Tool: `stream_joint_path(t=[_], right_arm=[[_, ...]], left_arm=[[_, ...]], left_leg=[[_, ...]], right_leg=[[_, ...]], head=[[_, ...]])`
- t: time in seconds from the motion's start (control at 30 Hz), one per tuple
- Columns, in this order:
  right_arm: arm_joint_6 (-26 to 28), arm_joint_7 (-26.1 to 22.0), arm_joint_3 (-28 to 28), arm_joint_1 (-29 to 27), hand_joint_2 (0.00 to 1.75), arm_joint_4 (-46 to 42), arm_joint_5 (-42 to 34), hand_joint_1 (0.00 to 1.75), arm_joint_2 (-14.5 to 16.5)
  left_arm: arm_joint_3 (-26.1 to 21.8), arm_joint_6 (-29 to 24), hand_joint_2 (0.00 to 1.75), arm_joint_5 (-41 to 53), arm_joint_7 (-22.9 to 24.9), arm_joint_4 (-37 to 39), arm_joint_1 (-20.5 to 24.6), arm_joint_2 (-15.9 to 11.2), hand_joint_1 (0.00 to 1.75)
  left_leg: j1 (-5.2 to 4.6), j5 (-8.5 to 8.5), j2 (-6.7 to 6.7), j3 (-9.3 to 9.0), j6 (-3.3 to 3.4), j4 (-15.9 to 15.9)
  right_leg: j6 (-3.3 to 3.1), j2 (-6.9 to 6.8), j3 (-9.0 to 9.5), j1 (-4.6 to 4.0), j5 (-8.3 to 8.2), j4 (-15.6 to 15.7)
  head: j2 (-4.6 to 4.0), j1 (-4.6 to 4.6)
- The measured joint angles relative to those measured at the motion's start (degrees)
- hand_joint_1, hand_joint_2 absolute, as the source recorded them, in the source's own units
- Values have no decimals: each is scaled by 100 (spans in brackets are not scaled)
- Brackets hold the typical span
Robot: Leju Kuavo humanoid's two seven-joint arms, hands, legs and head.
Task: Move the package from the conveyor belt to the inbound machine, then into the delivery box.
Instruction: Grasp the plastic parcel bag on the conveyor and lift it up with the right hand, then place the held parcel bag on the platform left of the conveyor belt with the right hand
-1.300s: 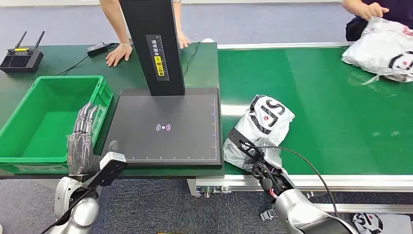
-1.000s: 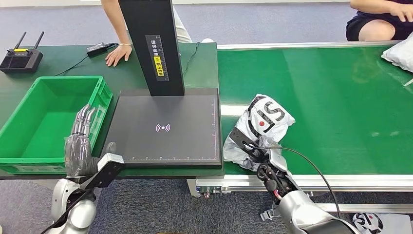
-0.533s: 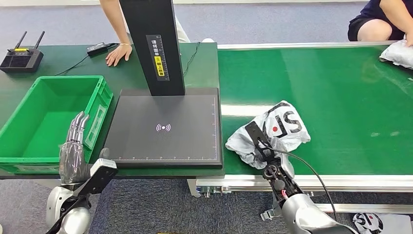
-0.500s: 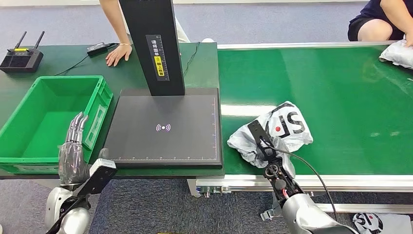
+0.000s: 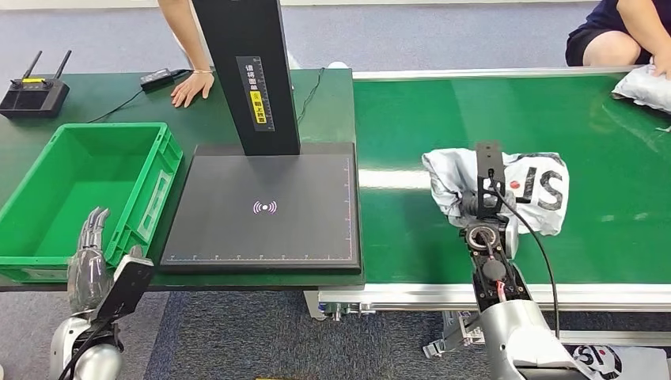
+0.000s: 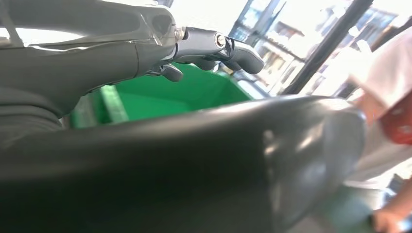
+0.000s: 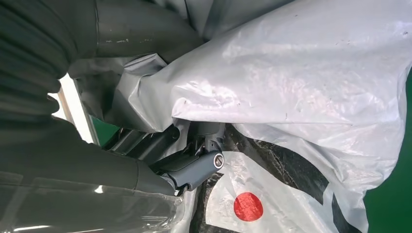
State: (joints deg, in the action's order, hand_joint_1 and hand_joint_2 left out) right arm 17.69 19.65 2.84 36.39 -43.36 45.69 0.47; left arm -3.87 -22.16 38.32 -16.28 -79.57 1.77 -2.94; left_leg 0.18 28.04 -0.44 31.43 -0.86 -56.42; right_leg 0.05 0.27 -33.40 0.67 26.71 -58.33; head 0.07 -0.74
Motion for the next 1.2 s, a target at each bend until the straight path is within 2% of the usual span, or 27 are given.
stream_joint_path(t=[0.1,0.23,0.47,0.73,0.93,1.13,1.17,1.2], right_arm=[[-146,0,37,-93,175,-442,-63,175,0],[-366,0,419,-249,175,-846,-70,175,217],[-583,0,1755,-508,175,-1357,-30,175,784],[-620,0,3128,-507,175,-1406,-54,175,1373],[-543,0,3682,-487,175,-1406,-82,175,1579],[-510,0,3888,-461,175,-1404,-99,175,1640],[-510,0,3888,-461,175,-1404,-99,170,1640],[-508,0,3892,-461,175,-1402,-101,138,1642]], left_arm=[[-149,156,0,-138,-13,131,4,51,0],[-267,216,0,-183,-56,348,68,87,0],[-483,326,0,-169,-20,605,273,88,0],[-552,343,0,-114,-33,824,422,138,0],[-574,343,0,-164,-60,896,427,177,0],[-572,347,0,-86,-40,1035,552,231,0],[-572,347,0,-86,-40,1035,552,231,0],[-572,347,0,-83,-40,1039,556,232,0]], left_leg=[[0,0,0,3,0,0],[4,0,9,-2,-1,1],[18,-2,7,0,-3,3],[16,-2,8,4,-3,3],[15,-1,8,4,-3,3],[15,-2,6,4,-3,2],[15,-2,6,4,-3,2],[15,-2,6,4,-3,3]], right_leg=[[0,0,0,0,0,0],[-1,5,0,-4,0,-1],[-4,5,-2,-18,2,-4],[-4,3,-3,-17,3,-3],[-4,3,-4,-16,3,0],[-4,3,-3,-16,2,0],[-4,3,-3,-16,2,0],[-4,3,-3,-16,2,0]], head=[[0,-2],[0,1],[0,-1],[0,-1],[0,-1],[0,-3],[0,-3],[0,-3]])
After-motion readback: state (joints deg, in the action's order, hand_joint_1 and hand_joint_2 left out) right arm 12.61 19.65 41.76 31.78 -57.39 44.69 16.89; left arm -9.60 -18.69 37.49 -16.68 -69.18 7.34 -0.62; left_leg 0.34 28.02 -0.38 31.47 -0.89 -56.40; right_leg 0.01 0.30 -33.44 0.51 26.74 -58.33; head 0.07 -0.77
